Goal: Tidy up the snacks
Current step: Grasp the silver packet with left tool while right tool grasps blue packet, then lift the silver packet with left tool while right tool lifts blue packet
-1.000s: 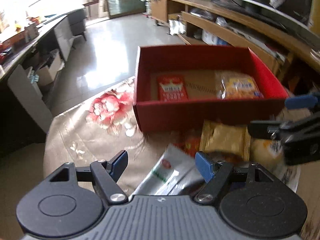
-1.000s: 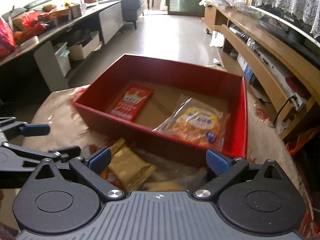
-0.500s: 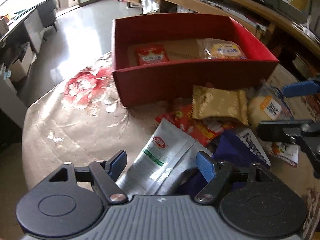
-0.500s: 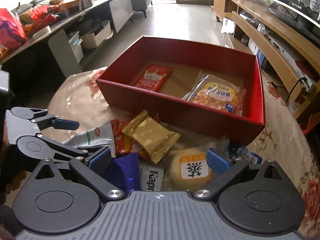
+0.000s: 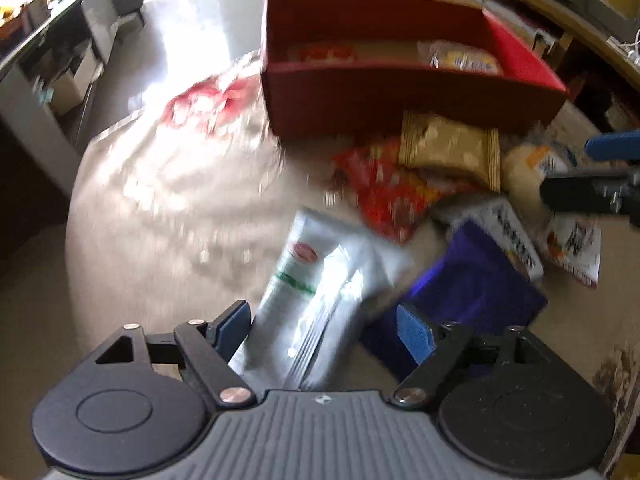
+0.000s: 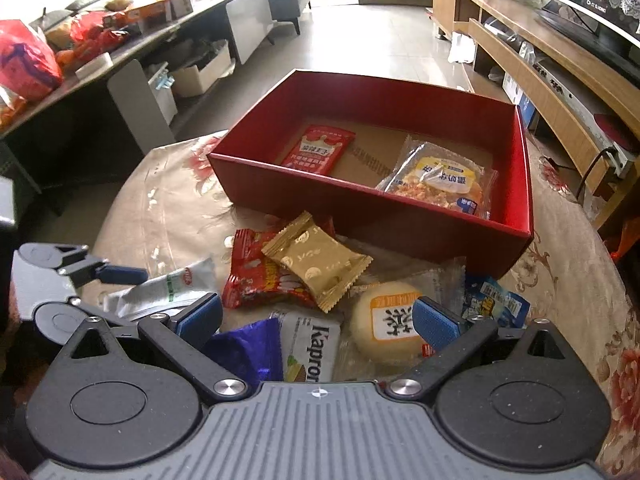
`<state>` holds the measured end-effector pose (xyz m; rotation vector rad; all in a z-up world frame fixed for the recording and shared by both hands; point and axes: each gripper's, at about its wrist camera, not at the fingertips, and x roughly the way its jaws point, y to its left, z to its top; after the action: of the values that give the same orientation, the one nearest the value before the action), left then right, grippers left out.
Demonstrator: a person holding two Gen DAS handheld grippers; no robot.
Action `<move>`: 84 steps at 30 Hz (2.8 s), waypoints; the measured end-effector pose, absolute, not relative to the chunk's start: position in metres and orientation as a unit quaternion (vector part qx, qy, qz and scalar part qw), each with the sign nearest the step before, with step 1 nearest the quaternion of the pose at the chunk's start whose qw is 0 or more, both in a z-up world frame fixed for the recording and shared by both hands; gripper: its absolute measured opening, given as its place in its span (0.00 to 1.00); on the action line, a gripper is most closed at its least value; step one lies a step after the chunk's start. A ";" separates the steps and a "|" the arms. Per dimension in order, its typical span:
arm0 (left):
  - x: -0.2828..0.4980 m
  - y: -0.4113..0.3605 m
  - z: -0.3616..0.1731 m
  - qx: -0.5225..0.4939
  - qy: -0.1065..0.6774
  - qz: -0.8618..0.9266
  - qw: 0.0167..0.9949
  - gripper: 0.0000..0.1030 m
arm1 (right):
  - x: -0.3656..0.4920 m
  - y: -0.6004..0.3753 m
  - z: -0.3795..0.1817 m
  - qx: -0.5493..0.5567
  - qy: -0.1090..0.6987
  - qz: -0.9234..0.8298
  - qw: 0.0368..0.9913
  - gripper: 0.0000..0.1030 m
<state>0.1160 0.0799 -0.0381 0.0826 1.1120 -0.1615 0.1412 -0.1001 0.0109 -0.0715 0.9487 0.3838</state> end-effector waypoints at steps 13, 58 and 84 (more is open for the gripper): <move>0.108 0.083 -0.042 -0.023 0.529 -0.019 0.848 0.67 | 0.120 -0.101 0.009 -0.021 0.461 0.186 0.867 0.99; 0.097 0.132 -0.025 -0.144 0.520 -0.022 0.842 0.38 | 0.056 0.009 -0.017 -0.355 0.433 0.408 0.721 0.95; 0.097 0.111 -0.034 -0.104 0.539 -0.034 0.835 0.39 | 0.024 -0.041 -0.053 -0.202 0.517 0.327 0.765 0.74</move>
<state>0.0974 0.1114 -0.0344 -0.2212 1.1423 -0.0711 0.0240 -0.0415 -0.0529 -0.4390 1.1241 0.7110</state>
